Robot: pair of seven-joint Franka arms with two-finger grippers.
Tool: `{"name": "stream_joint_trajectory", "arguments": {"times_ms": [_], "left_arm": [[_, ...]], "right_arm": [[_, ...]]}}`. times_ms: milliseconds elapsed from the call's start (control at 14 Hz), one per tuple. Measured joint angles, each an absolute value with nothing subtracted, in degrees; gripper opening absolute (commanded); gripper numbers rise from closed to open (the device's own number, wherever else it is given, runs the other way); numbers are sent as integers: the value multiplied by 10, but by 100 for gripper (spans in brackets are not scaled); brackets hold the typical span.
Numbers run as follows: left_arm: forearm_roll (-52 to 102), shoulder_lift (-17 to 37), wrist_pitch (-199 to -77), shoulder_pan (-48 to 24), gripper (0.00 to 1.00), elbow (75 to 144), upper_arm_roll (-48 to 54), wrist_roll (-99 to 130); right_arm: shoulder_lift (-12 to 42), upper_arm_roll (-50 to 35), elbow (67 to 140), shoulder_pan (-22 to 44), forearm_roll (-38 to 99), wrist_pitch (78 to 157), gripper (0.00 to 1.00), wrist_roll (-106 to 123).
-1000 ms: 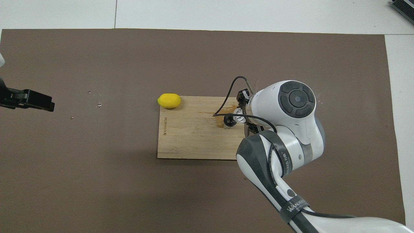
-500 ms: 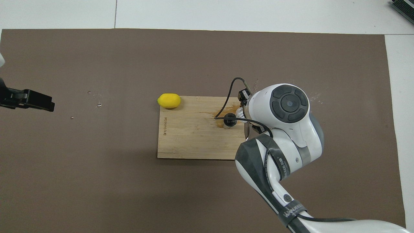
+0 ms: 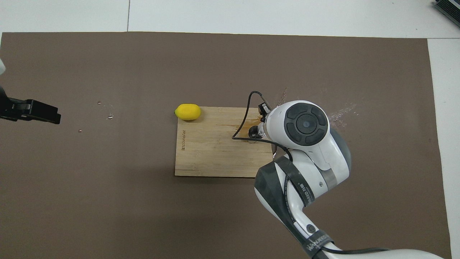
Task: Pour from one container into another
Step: 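Tilt the glass cup over the metal cup with the right gripper, then carry the glass cup back to its spot with the right gripper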
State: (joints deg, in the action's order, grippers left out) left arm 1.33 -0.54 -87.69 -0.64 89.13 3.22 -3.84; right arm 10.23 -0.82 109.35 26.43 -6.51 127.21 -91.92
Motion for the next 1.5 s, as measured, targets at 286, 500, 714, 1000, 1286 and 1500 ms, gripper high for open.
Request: {"name": "stream_joint_trajectory", "arguments": {"times_ms": [286, 500, 714, 1000, 1286, 1500], "left_arm": [[13, -5, -877, -6, 100, 891, 32, -38], [13, -5, -877, -6, 100, 891, 32, -38], [13, -5, -877, -6, 100, 891, 32, -38], [13, -5, -877, -6, 100, 891, 32, -38], [13, -5, -877, -6, 100, 891, 32, -38], [13, -5, -877, -6, 100, 891, 32, -38]], "right_arm": [[102, -6, 1094, 261, -61, 1272, 0, -933], [102, -5, 1094, 253, 3, 1272, 0, -943], [102, -4, 1094, 249, 56, 1272, 0, -943], [102, -4, 1094, 234, 130, 1272, 0, -941], [102, -3, 1099, 181, 238, 1272, 0, -886], [104, -2, 1124, 119, 345, 1272, 0, -824]]}}
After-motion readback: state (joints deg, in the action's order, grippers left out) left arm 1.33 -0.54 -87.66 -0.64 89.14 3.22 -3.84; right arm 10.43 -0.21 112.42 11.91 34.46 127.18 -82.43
